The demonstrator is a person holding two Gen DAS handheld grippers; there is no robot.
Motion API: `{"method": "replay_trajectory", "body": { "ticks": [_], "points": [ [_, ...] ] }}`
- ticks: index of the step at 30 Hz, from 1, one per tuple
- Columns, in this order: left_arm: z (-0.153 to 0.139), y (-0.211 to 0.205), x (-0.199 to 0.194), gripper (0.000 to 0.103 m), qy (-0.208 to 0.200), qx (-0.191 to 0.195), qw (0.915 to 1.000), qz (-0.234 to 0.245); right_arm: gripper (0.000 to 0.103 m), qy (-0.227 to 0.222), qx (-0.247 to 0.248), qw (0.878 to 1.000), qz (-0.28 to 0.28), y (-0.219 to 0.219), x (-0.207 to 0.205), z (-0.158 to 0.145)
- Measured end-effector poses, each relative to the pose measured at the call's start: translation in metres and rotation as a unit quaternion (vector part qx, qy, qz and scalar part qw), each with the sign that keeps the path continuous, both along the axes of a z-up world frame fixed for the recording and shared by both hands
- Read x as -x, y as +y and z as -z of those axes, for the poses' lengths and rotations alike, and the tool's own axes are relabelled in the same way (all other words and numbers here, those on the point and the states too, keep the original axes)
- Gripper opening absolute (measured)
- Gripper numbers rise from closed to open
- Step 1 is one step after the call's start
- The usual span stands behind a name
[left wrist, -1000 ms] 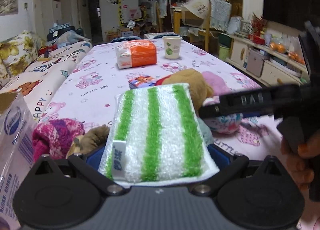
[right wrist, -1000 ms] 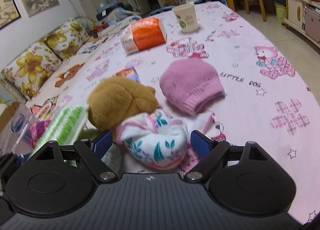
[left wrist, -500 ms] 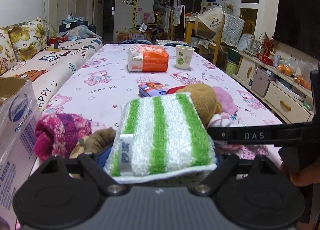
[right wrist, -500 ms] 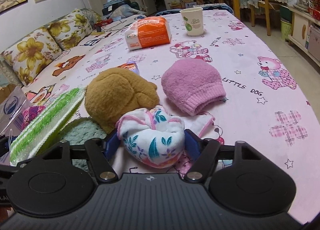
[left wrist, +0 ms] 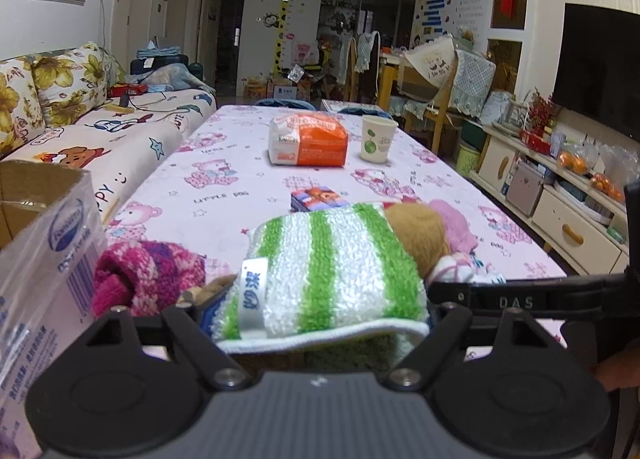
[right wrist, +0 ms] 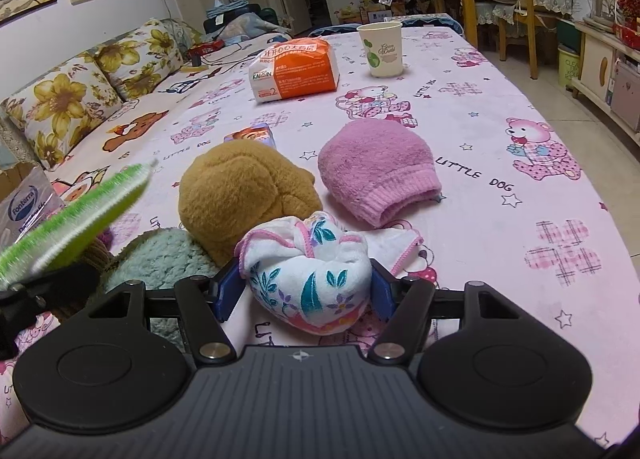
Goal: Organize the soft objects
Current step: 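Carry sponge and floral slipper over the cardboard box and open both tools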
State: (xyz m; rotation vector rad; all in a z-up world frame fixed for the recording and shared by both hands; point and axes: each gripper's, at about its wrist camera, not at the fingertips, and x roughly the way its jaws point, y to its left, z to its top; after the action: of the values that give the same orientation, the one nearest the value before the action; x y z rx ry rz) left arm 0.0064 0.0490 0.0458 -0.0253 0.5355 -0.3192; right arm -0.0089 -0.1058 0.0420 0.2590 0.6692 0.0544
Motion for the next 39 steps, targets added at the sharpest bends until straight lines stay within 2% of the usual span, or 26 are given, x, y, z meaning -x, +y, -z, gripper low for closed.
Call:
{"method": "replay_trajectory", "body": {
  "ticks": [11, 25, 39],
  "points": [
    [-0.011, 0.013, 0.006, 0.083, -0.022, 0.018, 0.9996, -0.007, 0.08, -0.003, 0.0, 1.0, 0.012, -0.002, 0.003, -0.002],
    [-0.024, 0.034, 0.014, 0.083, -0.052, 0.037, 0.9975, -0.031, 0.08, -0.026, -0.048, 0.998, 0.023, 0.001, 0.012, -0.014],
    [-0.04, 0.064, 0.029, 0.084, -0.09, 0.065, 0.9905, -0.082, 0.08, -0.065, -0.064, 0.996, -0.009, 0.024, 0.016, -0.033]
  ]
}}
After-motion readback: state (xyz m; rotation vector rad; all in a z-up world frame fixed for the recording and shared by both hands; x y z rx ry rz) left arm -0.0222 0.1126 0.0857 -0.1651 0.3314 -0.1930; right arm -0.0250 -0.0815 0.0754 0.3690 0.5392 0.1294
